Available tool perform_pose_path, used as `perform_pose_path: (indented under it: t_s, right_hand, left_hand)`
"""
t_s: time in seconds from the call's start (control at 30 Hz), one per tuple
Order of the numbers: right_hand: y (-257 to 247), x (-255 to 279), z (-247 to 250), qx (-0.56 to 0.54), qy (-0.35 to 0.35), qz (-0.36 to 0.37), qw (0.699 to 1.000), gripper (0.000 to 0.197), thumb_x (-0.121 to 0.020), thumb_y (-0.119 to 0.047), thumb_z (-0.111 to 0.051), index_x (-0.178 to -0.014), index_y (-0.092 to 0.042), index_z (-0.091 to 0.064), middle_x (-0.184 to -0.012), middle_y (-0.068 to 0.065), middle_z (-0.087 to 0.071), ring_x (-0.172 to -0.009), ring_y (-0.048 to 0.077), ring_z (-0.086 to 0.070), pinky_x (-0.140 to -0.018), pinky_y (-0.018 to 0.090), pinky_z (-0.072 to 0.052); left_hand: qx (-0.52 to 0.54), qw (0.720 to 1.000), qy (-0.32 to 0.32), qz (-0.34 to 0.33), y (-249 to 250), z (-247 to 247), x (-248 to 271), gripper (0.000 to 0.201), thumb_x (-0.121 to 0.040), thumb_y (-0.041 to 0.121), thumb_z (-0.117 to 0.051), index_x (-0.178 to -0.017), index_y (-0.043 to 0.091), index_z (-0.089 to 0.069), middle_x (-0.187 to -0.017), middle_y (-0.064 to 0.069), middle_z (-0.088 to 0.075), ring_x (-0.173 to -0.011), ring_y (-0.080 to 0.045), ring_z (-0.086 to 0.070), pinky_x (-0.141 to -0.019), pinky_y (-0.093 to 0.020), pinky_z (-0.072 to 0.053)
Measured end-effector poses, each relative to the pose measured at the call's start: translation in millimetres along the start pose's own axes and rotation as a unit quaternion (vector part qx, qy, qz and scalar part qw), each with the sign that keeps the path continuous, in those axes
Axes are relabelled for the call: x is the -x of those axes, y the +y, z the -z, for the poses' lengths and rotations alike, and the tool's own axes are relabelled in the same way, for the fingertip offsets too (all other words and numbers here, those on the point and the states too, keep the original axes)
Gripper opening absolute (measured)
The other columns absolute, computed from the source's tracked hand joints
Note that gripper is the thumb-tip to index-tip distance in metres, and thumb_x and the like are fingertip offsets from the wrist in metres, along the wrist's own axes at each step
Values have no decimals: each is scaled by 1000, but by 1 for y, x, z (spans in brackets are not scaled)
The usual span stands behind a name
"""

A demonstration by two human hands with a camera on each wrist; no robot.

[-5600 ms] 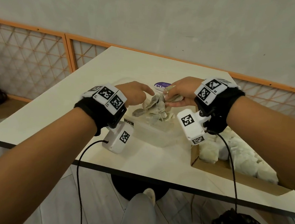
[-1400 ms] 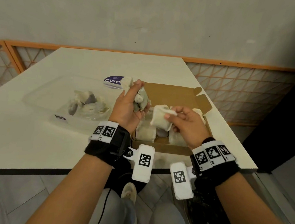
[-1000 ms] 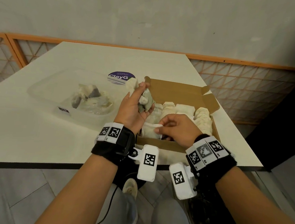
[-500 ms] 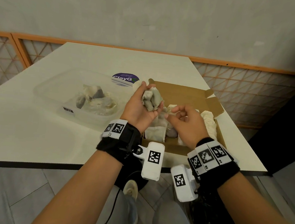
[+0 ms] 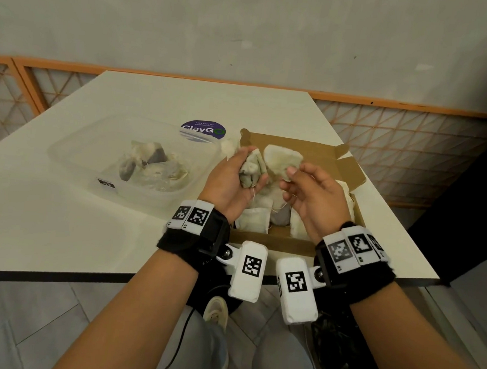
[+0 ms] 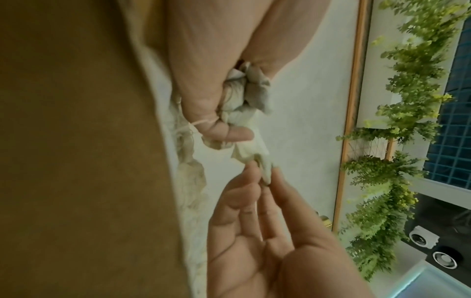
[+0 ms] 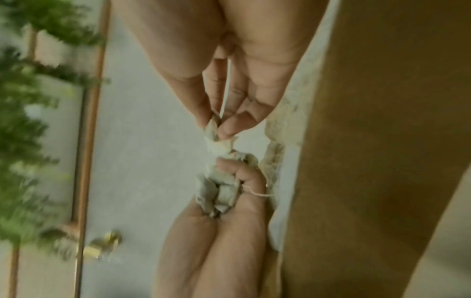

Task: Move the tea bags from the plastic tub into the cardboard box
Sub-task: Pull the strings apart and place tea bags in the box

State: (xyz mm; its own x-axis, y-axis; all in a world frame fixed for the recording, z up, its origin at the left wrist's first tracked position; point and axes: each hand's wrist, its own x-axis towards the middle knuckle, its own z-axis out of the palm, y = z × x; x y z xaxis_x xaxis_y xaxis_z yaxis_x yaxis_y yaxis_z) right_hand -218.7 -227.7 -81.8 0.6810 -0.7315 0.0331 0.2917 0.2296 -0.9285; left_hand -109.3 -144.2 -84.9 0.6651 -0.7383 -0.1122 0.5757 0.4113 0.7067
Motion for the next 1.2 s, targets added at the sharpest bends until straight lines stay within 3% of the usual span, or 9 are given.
perform_pose_path:
  t_s: [0.1, 0.23, 0.43, 0.5, 0.6, 0.77, 0.9, 1.03, 1.2]
  right_hand:
    - [0, 1, 6, -91, -6, -18, 996, 14, -88, -1, -56, -80, -13, -54, -79, 7, -68, -67, 13, -67, -56, 19, -52]
    - [2, 1, 5, -62, -31, -12, 998, 11, -89, -5, -54, -87, -16, -56, -89, 6, -70, -72, 10, -66, -57, 18, -48]
    - [3, 2, 4, -5, -58, -11, 998, 18, -89, -3, -53, -90, -20, -60, -72, -9, -65, -61, 2, -56, -54, 18, -36]
    - [1, -1, 8, 37, -54, -16, 998, 12, -87, -12, -57, -95, -21, -61, -77, -8, -65, -65, 1, -57, -59, 20, -36]
    - [-14, -4, 13, 198, -47, 11, 979, 44, -75, -38, -71, -114, -21, -60, -97, -5, -65, -78, 0, -60, -62, 16, -41]
    - [-50, -7, 23, 331, -108, 30, 937, 15, -81, -15, -69, -92, -5, -68, -74, 4, -65, -61, 7, -56, -51, 13, -40]
    - [-61, -6, 42, 342, -85, -17, 936, 7, -81, -7, -67, -85, -13, -67, -80, 7, -67, -65, 15, -55, -49, 16, -45]
    - [-46, 1, 45, 361, -99, -85, 923, 9, -80, -5, -68, -84, -13, -66, -80, 7, -68, -77, 27, -58, -59, 20, -53]
    - [-19, -1, 14, 337, -154, -140, 918, 10, -79, 1, -68, -82, -8, -64, -77, 9, -65, -66, 22, -59, -56, 18, -54]
  left_hand:
    - [-39, 999, 23, -28, -2, -1, -1, 14, -98, 22, -50, -90, 13, -59, -79, -4, -53, -54, -9, -53, -43, -17, -42]
    - [-173, 983, -8, -54, -7, -4, 2, 23, -92, 34, -59, -95, 12, -60, -70, -2, -49, -57, -11, -42, -41, -16, -35]
    - [-224, 973, -43, -31, -9, -7, 4, 17, -87, 21, -67, -98, 10, -60, -74, -6, -48, -56, -12, -36, -41, -16, -32]
    - [-230, 972, -45, -28, -8, -7, 6, 19, -85, 17, -68, -101, 9, -60, -75, -6, -51, -55, -12, -37, -41, -17, -31]
    - [-256, 965, -56, -24, -8, -6, 6, 26, -82, 13, -70, -106, 7, -61, -67, 0, -58, -53, -11, -45, -42, -18, -33]
    - [-294, 953, -74, -10, -11, -6, 5, 32, -74, 20, -77, -101, 9, -66, -73, 0, -65, -63, -13, -58, -50, -19, -42]
    - [-205, 978, -42, -15, -8, -5, 1, 12, -88, 20, -65, -93, 11, -60, -71, 0, -53, -62, -12, -41, -38, -14, -30]
    - [-70, 996, -47, -7, -2, -2, 0, 11, -93, 21, -56, -87, 12, -57, -69, 0, -51, -53, -4, -50, -36, -12, -28]
    - [0, 998, -54, 21, 3, 2, 0, 15, -95, 25, -52, -84, 15, -56, -69, 2, -52, -52, -3, -50, -35, -11, -28]
